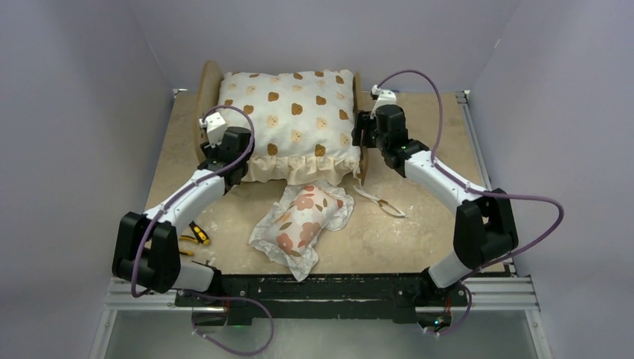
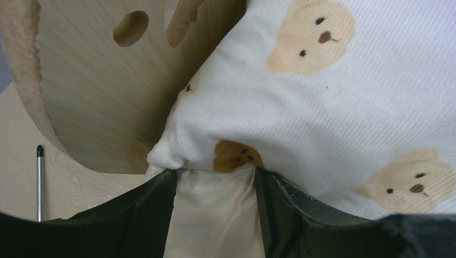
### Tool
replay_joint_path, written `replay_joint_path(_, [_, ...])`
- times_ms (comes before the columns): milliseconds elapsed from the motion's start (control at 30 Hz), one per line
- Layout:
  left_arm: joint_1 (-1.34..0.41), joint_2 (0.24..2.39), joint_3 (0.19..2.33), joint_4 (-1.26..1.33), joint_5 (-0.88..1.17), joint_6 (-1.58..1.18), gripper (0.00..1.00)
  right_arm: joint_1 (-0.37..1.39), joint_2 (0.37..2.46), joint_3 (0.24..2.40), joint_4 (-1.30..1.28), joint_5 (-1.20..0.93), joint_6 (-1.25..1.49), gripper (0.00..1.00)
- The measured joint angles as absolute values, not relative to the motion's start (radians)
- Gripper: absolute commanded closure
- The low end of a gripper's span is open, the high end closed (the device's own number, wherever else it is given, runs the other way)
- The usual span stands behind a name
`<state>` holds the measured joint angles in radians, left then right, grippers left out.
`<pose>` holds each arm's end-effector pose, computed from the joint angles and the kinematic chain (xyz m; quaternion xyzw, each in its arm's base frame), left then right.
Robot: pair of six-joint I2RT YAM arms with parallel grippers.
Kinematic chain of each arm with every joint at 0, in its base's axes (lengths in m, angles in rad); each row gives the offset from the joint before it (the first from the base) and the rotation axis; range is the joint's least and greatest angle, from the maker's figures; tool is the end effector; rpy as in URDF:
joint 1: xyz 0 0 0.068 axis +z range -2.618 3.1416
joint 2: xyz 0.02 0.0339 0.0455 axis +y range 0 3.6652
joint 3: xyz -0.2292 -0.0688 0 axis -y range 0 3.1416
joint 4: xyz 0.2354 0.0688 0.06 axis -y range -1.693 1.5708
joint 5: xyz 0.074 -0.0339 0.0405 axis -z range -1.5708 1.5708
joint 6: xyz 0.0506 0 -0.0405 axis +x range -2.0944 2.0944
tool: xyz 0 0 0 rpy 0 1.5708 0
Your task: Set up the pet bed
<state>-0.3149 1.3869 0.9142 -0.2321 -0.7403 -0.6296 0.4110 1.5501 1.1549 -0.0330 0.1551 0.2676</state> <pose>0.2956 -0.0604 0.2129 -0.2825 0.8120 0.1145 0.4977 0.3409 0.1400 0.2559 -0.0183 0.8395 0.1180 0.5301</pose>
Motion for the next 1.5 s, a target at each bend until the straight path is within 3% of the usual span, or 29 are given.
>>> replay_joint_path(233, [-0.308, 1.337, 0.921, -0.258, -0.692, -0.632, 0.33, 0.411, 1.596, 1.154, -0.03, 0.158, 0.271, 0.36])
replay_joint_path(367, [-0.308, 1.211, 0.918, -0.276, -0.647, -0.633, 0.31, 0.411, 1.598, 1.154, -0.023, 0.162, 0.273, 0.44])
replay_joint_path(467, [-0.307, 1.136, 0.911, -0.273, -0.607, -0.636, 0.31, 0.411, 1.609, 1.154, -0.019, 0.179, 0.278, 0.58])
replay_joint_path(600, [-0.307, 1.102, 0.875, -0.283, -0.558, -0.636, 0.31, 0.404, 1.628, 1.148, -0.019, 0.226, 0.297, 0.9])
replay_joint_path(700, [-0.307, 1.102, 0.859, -0.317, -0.535, -0.637, 0.31, 0.391, 1.618, 1.123, 0.01, 0.247, 0.322, 1.0])
replay_joint_path(1067, [-0.312, 1.039, 0.881, -0.407, -0.447, -0.619, 0.29, 0.295, 1.414, 0.952, -0.054, 0.316, 0.329, 1.0])
replay_joint_path(1400, [-0.316, 1.066, 0.924, -0.395, -0.351, -0.558, 0.3, 0.213, 1.428, 0.946, -0.006, 0.315, 0.258, 1.0])
replay_joint_path(1500, [-0.316, 1.128, 0.923, -0.358, -0.341, -0.556, 0.31, 0.197, 1.448, 0.948, 0.03, 0.311, 0.22, 0.95])
